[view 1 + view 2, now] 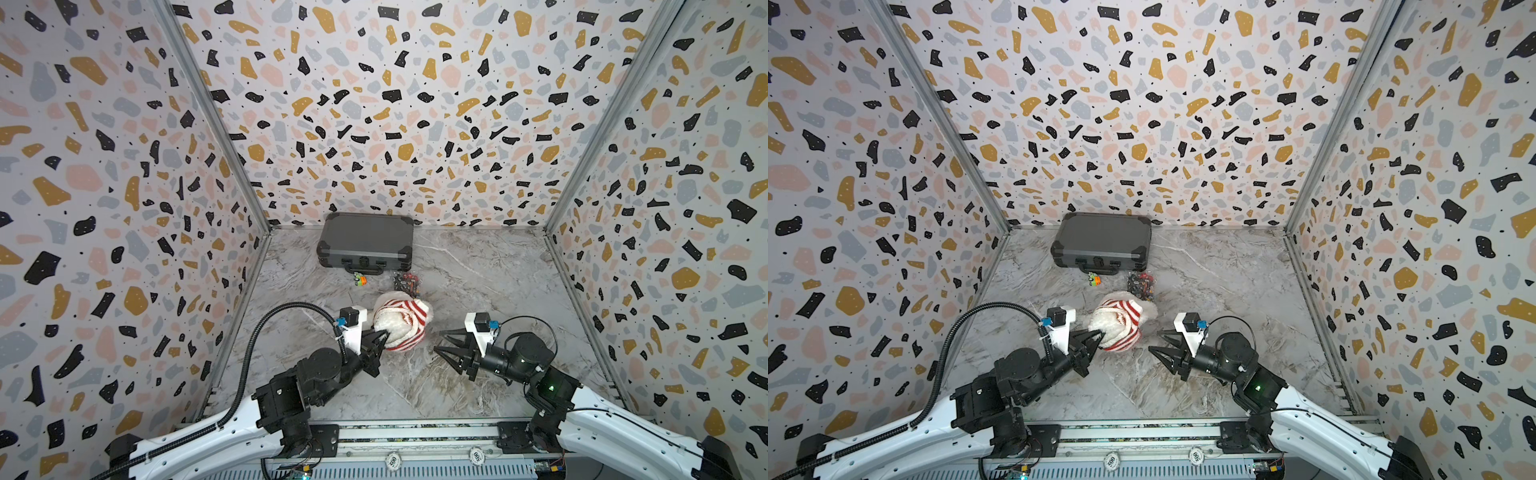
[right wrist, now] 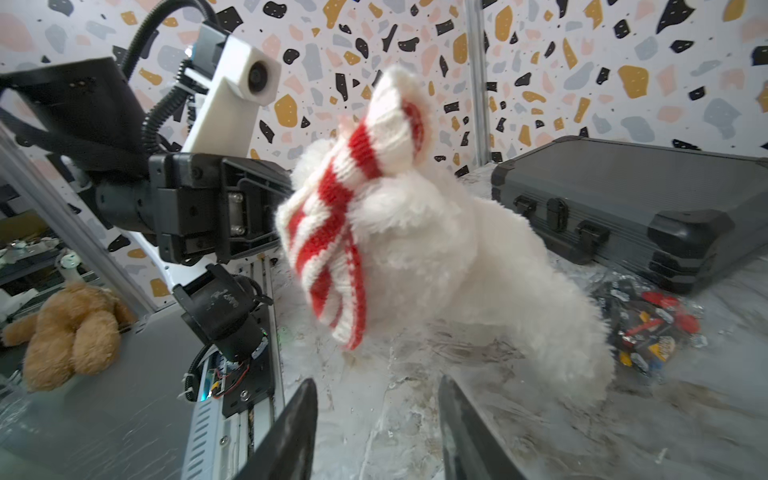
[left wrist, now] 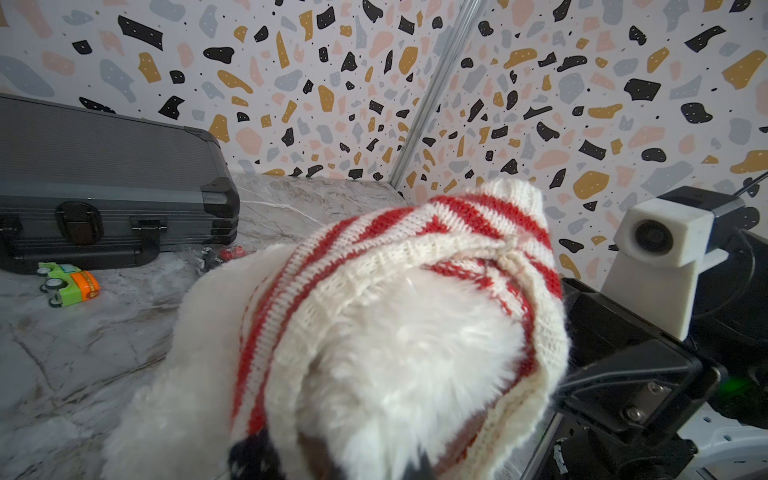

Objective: Dress the teddy bear

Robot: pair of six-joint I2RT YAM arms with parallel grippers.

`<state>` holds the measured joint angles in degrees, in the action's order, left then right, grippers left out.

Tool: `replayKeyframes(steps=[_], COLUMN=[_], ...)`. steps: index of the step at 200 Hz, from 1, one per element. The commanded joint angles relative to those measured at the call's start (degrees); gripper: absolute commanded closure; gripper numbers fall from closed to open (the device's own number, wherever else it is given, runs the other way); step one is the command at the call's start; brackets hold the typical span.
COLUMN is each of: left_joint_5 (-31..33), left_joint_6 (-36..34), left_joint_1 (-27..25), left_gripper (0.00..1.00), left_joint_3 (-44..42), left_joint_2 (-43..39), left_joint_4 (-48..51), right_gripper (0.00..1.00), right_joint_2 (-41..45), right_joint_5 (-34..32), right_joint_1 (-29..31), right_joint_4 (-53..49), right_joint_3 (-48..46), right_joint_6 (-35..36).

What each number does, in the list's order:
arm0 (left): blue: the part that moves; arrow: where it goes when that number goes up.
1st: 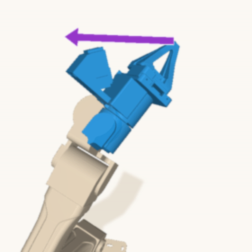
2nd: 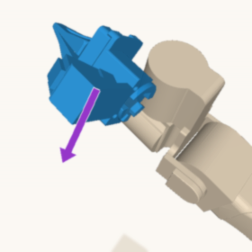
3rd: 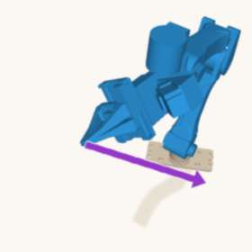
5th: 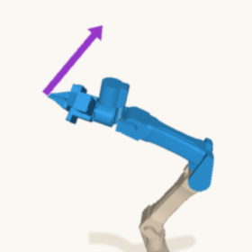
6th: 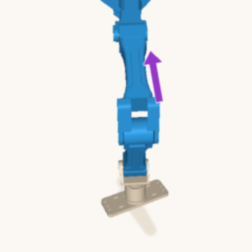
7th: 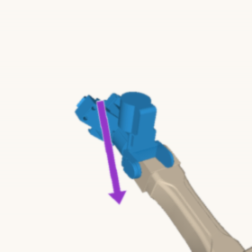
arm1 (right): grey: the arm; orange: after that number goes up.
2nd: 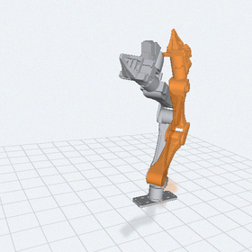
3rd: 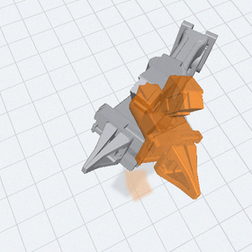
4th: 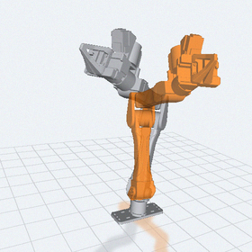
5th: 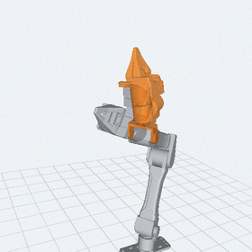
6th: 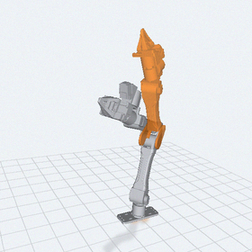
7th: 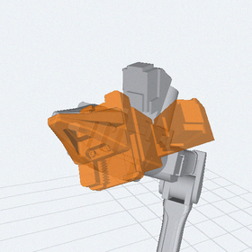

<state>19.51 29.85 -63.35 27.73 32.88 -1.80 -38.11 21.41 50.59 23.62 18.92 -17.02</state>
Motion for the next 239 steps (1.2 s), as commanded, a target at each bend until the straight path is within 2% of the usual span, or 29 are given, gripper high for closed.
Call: replayKeyframes(steps=[1, 71, 169, 212, 239], left_joint_5=[-1.35, -3.51, -5.36, -5.87, -5.68], left_joint_6=[0.30, 0.13, 0.52, 0.46, 0.39], left_joint_1=[0.25, 0.25, 0.25, 0.25, 0.25], left_gripper=[1.00, 1.00, 1.00, 1.00, 1.00], left_joint_3=[0.05, -0.53, -0.66, -0.48, -0.73], left_joint_2=[0.33, 0.40, 0.93, 1.31, 1.08], left_joint_4=[-6.18, -7.25, -7.88, -8.21, -7.89], right_gripper=[0.52, 0.59, 0.76, 0.76, 0.94], right_joint_2=[0.08, -2.32, -5.55, -6.73, -5.81], right_joint_5=[3.31, -2.22, -1.92, -1.33, -1.56], right_joint_1=[1.43, 1.65, 1.63, 1.73, 1.79], right_joint_4=[3.85, 5.70, 7.13, 7.76, 7.45], right_joint_3=[2.35, 3.74, 5.91, 6.40, 6.62], right_joint_6=[0.49, 1.72, 2.63, 2.80, 3.48])
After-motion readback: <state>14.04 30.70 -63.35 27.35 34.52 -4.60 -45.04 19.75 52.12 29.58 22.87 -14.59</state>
